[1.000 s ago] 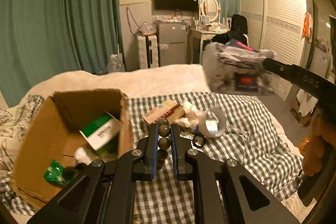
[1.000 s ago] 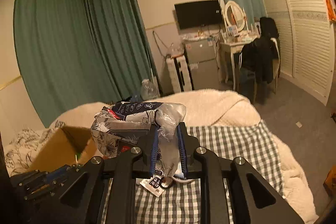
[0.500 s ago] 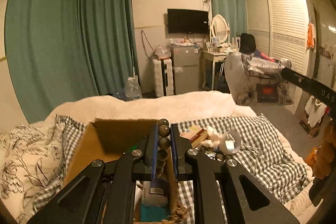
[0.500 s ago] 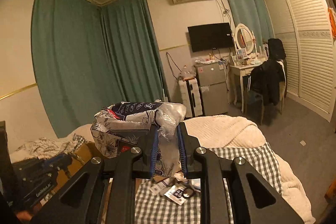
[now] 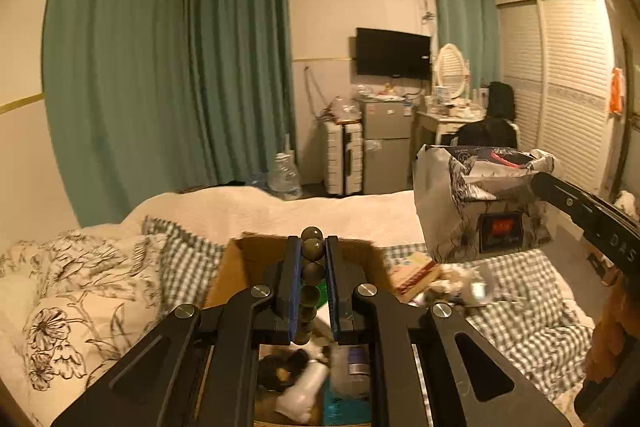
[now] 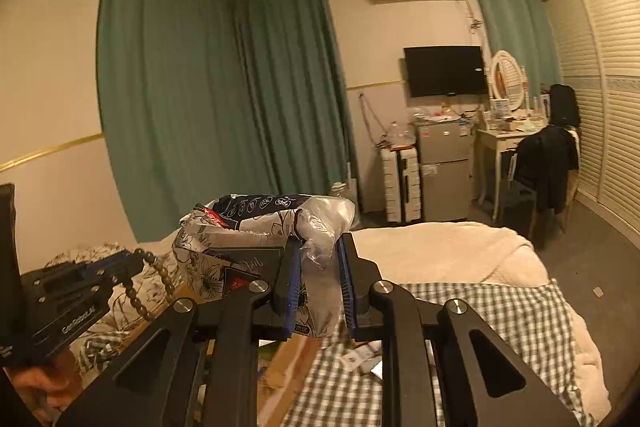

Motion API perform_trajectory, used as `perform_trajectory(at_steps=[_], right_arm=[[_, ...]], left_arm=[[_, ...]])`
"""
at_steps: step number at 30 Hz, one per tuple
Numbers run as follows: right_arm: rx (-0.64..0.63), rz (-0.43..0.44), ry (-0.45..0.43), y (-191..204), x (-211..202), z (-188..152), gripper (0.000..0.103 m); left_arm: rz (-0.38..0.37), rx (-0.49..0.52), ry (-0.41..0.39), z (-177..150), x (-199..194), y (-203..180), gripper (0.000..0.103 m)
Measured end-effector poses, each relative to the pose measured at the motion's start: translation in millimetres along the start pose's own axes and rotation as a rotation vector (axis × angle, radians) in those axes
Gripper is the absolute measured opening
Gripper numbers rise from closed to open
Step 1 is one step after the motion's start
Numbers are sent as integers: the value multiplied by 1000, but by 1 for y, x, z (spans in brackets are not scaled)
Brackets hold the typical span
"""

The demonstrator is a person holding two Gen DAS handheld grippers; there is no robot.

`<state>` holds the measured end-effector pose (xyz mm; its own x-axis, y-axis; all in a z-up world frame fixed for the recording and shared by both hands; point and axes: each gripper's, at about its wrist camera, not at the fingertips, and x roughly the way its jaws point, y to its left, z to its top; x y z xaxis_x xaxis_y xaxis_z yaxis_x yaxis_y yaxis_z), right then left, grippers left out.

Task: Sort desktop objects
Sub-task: 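Lower the bracelet and tissue pack into the cardboard box and open both tools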

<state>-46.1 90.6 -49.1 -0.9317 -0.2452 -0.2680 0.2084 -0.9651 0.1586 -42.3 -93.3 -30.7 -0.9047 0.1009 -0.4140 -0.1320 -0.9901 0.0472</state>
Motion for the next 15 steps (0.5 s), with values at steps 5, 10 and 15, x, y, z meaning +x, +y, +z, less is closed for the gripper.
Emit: perform_trajectory(at_steps=[5, 10, 15], right_arm=[[-7, 32, 46, 21, 27, -10, 17], [-32, 61, 98, 36, 52, -26, 17], [-66, 81, 154, 46, 82, -46, 17]], left_arm=[[10, -56, 57, -7, 19, 24, 11], [23, -74, 123, -22, 43, 34, 11], [52, -88, 203, -37, 70, 47, 11]])
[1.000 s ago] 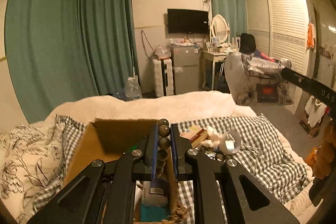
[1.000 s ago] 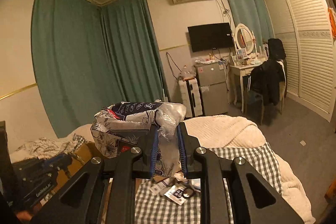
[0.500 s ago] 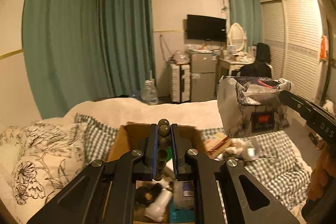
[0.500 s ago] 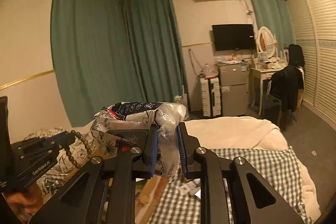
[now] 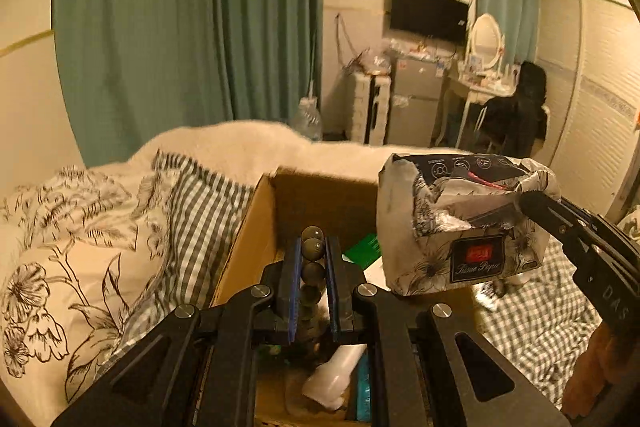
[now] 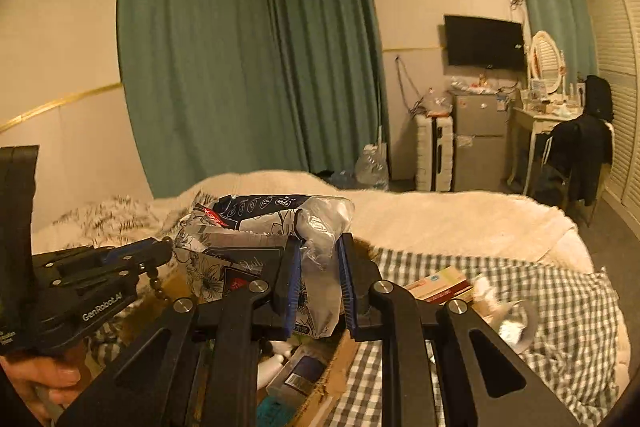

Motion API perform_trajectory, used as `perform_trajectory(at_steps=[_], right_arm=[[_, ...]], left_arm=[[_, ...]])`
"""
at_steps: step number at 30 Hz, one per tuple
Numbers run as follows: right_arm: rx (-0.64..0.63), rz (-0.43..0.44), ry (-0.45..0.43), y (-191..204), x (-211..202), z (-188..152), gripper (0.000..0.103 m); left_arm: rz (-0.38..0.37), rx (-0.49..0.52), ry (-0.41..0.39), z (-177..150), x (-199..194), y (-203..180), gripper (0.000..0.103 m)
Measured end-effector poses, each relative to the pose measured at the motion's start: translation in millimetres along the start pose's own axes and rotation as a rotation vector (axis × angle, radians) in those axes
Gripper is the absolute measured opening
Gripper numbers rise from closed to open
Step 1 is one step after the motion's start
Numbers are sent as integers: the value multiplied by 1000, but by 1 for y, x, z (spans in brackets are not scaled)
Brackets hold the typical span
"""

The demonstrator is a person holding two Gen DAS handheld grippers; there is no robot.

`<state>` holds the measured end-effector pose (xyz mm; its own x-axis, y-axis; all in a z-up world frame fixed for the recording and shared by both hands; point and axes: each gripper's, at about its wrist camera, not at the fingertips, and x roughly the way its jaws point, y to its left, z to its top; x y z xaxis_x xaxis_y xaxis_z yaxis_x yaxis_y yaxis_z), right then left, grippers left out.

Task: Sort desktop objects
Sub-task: 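Lower the bracelet and tissue pack into the cardboard box and open both tools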

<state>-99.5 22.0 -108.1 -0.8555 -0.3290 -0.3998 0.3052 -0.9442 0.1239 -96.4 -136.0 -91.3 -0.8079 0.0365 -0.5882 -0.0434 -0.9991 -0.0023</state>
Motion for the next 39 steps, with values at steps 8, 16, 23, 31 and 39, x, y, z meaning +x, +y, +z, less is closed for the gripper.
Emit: perform_trajectory(at_steps=[8, 16, 23, 31, 39], right_arm=[[-67, 9, 94, 11, 45, -28, 17], [-99, 4, 164, 13, 67, -44, 21], [-105, -10, 114, 12, 47, -40, 42], [-65, -15, 0, -4, -7, -15, 59], [-14, -61, -108, -30, -68, 11, 68]], left_arm=[[44, -20, 133, -16, 45, 14, 11], [49, -17, 167, -21, 51, 9, 11], [21, -32, 109, -10, 33, 2, 22], [-34, -55, -34, 12, -19, -16, 48], [-63, -56, -116, 21, -52, -34, 68]])
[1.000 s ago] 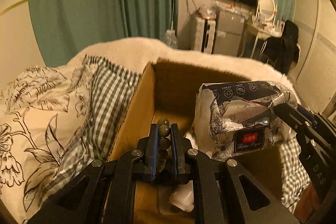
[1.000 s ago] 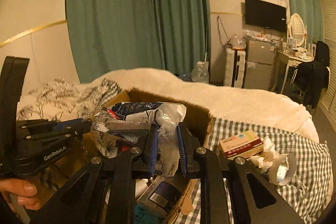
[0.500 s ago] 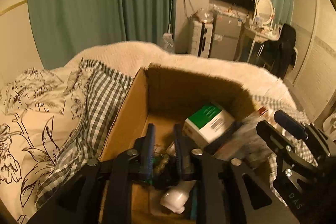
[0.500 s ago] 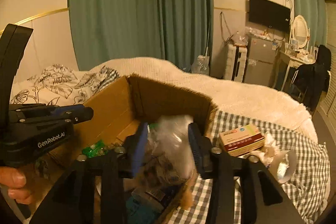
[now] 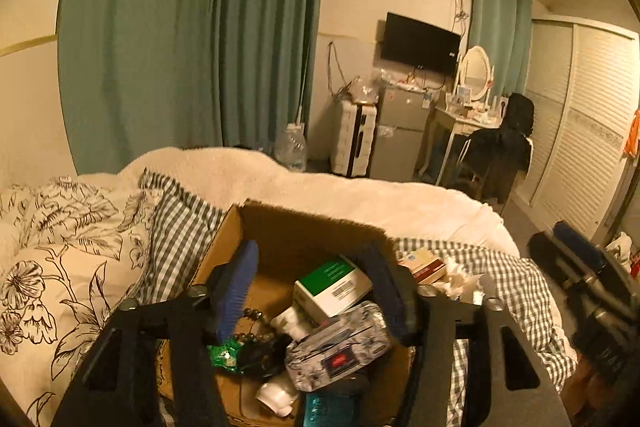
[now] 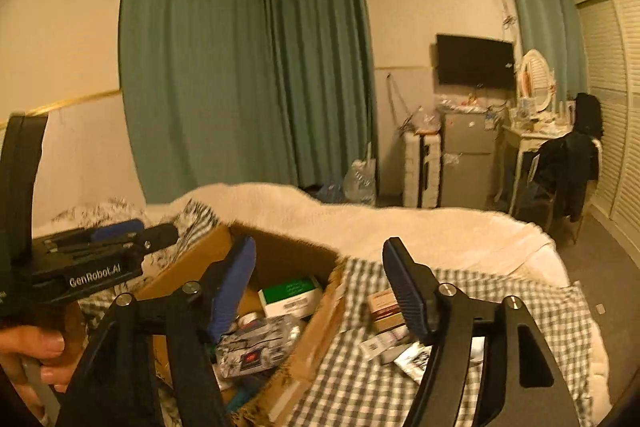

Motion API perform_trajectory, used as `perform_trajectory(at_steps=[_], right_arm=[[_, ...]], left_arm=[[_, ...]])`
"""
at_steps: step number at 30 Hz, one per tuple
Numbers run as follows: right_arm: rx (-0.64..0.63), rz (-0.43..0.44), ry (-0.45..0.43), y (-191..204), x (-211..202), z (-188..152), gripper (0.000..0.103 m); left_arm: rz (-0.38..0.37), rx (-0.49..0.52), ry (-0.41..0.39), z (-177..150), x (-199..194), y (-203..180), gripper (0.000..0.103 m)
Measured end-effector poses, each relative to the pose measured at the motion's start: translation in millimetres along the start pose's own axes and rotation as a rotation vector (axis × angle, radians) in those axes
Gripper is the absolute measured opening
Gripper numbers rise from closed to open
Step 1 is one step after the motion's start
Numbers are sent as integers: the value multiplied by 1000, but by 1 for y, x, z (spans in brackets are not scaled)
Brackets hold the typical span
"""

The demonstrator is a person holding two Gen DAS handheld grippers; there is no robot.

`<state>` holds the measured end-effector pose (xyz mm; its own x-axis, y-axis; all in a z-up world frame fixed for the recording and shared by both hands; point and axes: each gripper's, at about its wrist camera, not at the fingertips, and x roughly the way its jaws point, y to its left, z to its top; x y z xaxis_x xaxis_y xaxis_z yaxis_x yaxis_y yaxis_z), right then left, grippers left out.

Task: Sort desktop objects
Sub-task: 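Lower the bracelet and tissue pack into the cardboard box and open both tools, then withdraw both tools from the cardboard box back toward the item pile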

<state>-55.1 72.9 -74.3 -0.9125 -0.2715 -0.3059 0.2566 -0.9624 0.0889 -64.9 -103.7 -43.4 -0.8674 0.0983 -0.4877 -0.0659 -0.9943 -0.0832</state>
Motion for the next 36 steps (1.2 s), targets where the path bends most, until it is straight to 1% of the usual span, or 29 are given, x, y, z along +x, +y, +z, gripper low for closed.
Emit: perform_trajectory(at_steps=[2, 4, 5, 6, 8, 13, 15, 18, 21, 23, 26, 30, 36], right_arm=[[7, -12, -22, -7, -13, 7, 72], [7, -25, -35, -13, -23, 12, 74], [2, -33, -40, -16, -28, 15, 76], [-4, -41, -44, -18, -33, 16, 77], [-18, -64, -51, -23, -41, 18, 81], [-17, -109, -53, -40, -55, 18, 87], [-12, -124, -55, -46, -59, 18, 89], [-11, -146, -61, -56, -68, 15, 94], [-12, -168, -67, -67, -75, 13, 97], [-9, -183, -72, -77, -77, 13, 102], [-5, -196, -85, -91, -82, 11, 103], [4, -225, -91, -107, -82, 6, 103], [63, -238, -71, -137, -71, -5, 103]], left_arm=[[-6, 9, -23, 1, -7, -7, 71], [-16, 17, -35, 2, -11, -14, 72], [-23, 19, -39, 2, -14, -18, 75], [-31, 21, -43, 2, -16, -22, 80], [-40, 29, -51, 2, -19, -29, 87], [-70, 65, -81, -2, -30, -57, 92], [-83, 71, -92, -3, -33, -64, 98], [-101, 73, -116, -4, -38, -77, 103], [-110, 75, -134, -7, -39, -87, 103], [-116, 70, -134, -8, -38, -93, 103], [-124, 64, -121, -12, -31, -100, 103], [-115, 69, -97, -21, -17, -113, 103], [-120, 82, -61, -38, 10, -137, 103]])
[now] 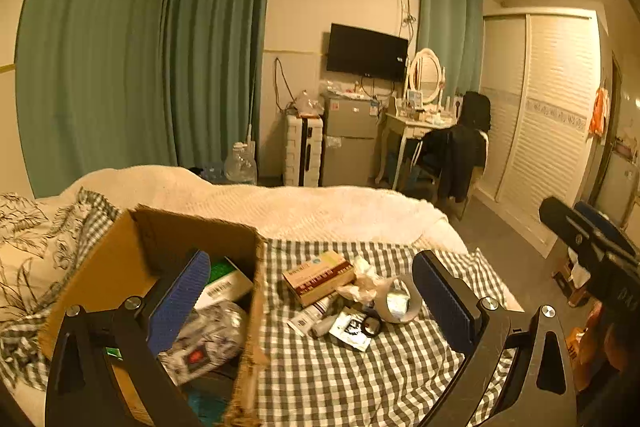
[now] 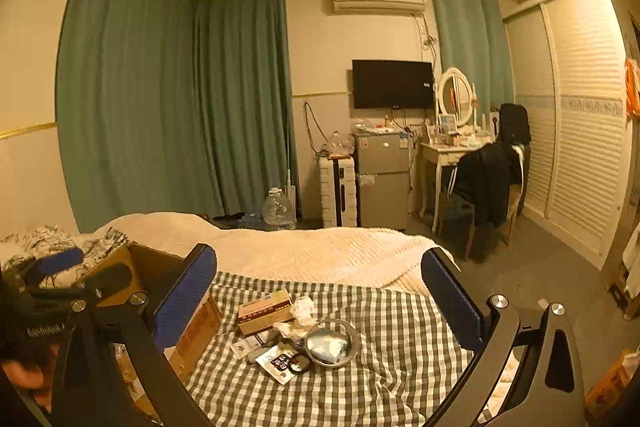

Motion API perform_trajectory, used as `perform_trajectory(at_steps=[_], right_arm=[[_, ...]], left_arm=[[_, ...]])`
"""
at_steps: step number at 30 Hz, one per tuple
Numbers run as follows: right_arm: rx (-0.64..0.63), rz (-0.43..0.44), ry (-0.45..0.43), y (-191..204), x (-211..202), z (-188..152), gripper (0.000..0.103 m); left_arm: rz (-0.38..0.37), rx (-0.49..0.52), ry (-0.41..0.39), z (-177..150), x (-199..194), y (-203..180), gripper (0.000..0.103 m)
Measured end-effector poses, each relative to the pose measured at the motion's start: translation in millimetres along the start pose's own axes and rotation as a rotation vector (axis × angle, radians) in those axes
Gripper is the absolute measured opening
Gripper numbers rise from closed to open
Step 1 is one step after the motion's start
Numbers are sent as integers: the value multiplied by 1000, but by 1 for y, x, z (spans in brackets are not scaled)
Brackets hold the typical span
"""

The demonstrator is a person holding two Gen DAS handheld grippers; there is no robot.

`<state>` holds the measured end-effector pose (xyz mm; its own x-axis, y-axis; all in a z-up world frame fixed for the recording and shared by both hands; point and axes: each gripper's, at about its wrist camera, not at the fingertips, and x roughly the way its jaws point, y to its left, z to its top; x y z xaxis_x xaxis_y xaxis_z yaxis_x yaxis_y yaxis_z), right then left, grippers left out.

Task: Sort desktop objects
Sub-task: 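Withdraw both tools from the cardboard box back toward the item pile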

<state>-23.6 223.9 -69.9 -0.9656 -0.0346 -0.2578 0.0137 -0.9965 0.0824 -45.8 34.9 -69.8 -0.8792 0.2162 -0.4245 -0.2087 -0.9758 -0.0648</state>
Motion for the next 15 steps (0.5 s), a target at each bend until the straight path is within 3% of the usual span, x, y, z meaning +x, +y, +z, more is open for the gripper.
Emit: perform_trajectory(at_steps=[6, 15], right_arm=[[15, -29, 19, -19, 14, -9, 103], [15, -87, 64, -38, 41, -27, 103]], left_arm=[[-2, 74, 18, -10, 18, -25, 103], [-18, 69, 46, -16, 46, -37, 103]])
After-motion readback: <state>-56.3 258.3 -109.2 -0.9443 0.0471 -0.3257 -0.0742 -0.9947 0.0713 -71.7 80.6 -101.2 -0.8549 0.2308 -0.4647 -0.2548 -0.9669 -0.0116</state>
